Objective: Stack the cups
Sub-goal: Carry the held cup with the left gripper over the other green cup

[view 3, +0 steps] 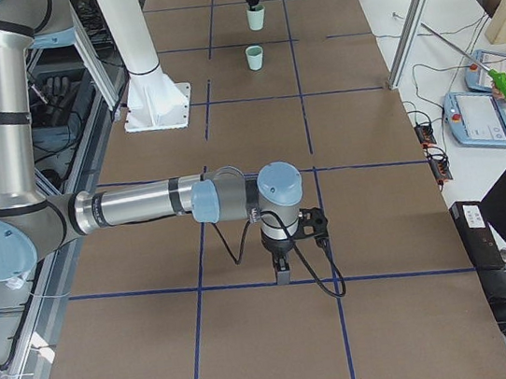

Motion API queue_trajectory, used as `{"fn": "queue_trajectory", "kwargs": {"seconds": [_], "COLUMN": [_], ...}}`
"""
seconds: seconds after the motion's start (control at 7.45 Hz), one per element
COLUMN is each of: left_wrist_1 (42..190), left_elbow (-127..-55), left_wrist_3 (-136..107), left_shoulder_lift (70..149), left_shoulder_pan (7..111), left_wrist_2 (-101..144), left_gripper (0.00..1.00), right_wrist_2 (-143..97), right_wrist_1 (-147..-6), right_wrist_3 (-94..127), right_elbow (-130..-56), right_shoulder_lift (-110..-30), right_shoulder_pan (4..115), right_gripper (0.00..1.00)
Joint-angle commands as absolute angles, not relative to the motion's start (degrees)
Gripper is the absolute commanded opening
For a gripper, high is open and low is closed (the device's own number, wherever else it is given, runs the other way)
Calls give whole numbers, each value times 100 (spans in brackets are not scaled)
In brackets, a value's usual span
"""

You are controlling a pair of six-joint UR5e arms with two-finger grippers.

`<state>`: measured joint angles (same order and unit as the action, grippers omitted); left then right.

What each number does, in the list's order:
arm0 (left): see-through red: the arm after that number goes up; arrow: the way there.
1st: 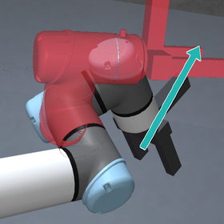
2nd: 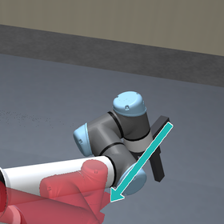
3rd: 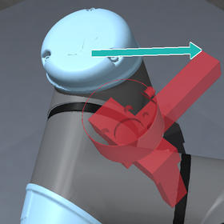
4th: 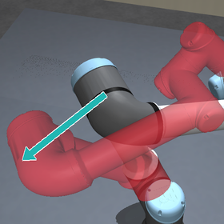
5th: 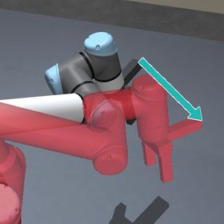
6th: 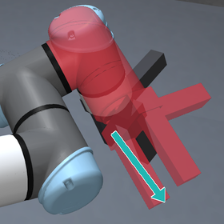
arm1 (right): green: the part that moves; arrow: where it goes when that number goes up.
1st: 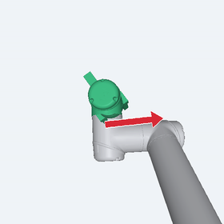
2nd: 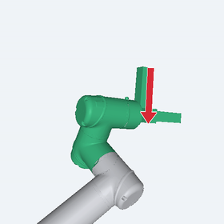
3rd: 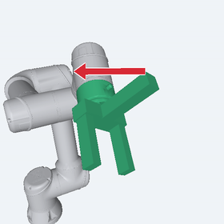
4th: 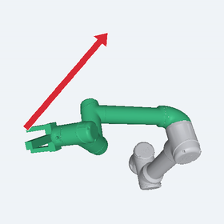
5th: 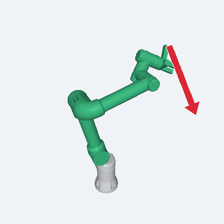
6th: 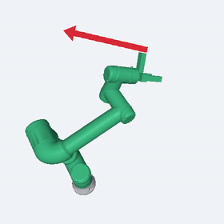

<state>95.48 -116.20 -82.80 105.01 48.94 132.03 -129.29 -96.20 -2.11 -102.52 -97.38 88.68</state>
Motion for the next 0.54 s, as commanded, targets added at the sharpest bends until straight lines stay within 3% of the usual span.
{"fn": "queue_trajectory", "kwargs": {"seconds": [0.0, 0.4], "left_wrist_1": [9519, 9536], "left_elbow": [-11383, -11066], "left_wrist_3": [-8613, -8596], "left_shoulder_lift": [10854, 11003], "left_shoulder_pan": [4518, 4386], "left_wrist_2": [12860, 12736], "left_gripper": [0, 0], "right_wrist_2": [-12929, -12929], "right_wrist_1": [-9615, -9624], "right_wrist_3": [-211, -211], "right_elbow": [-10248, -10257], "right_shoulder_lift": [-9738, -9738], "right_shoulder_pan": [8868, 8868], "right_gripper": [100, 100]}}
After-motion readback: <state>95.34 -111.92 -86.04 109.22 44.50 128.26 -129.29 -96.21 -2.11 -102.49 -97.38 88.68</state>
